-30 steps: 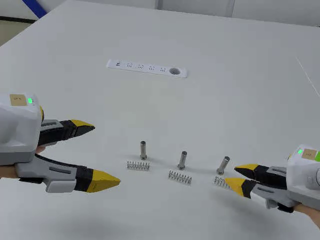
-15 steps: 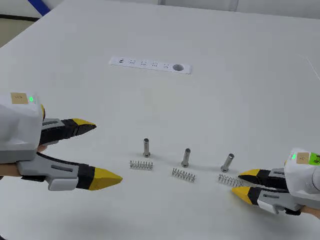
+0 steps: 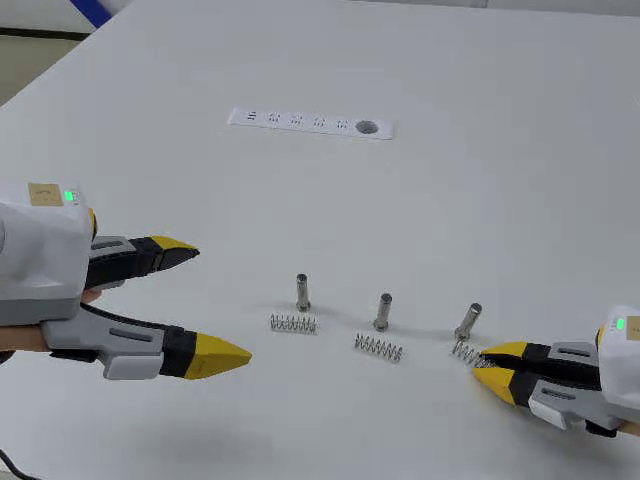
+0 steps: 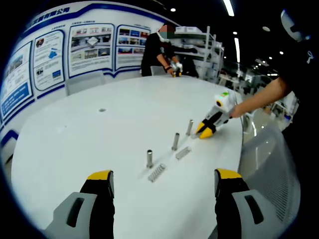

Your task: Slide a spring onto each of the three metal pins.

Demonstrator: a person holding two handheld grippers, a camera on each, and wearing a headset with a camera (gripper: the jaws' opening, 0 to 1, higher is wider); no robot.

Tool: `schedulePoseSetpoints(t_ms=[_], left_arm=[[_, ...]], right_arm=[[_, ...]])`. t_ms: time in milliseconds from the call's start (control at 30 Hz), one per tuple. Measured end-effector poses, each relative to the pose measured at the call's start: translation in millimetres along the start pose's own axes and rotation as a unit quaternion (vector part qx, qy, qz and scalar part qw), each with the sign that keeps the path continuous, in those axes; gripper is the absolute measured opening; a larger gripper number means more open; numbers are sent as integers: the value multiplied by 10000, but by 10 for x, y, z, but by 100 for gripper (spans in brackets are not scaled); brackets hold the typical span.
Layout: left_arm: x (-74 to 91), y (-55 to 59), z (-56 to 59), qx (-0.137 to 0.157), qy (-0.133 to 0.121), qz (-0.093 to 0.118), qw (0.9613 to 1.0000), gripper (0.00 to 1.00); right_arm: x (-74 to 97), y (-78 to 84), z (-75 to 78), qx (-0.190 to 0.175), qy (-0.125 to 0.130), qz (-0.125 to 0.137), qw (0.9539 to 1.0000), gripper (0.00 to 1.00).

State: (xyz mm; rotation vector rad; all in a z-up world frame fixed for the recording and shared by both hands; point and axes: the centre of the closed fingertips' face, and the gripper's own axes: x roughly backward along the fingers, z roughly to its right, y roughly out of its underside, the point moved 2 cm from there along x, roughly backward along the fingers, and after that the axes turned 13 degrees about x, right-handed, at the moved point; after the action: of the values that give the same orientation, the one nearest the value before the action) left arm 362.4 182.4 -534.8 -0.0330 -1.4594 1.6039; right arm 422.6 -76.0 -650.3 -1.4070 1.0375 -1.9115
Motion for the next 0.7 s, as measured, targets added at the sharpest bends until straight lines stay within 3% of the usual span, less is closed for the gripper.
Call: schedulePoseSetpoints(t_ms=[133,333,467,600,700], left_arm=[[-37,-36,33,-19,56,16,10000,85],[-45,-81,71,-71,110,82,9999,84],[-76,-129,114,-80,169,145,9997,83],[-162,-199,216,-151,340,231,9990,82],[-236,-194,311,-270,497,169,9983,81]], right_arm=[[0,-16,8,-34,32,-55,10000,11],[3,-56,-50,-385,-14,-130,9992,11],[65,-299,-206,-461,-77,207,9987,11],[105,-500,-336,-222,-229,284,9991,11],[153,-659,-363,-19,-281,315,9991,11]])
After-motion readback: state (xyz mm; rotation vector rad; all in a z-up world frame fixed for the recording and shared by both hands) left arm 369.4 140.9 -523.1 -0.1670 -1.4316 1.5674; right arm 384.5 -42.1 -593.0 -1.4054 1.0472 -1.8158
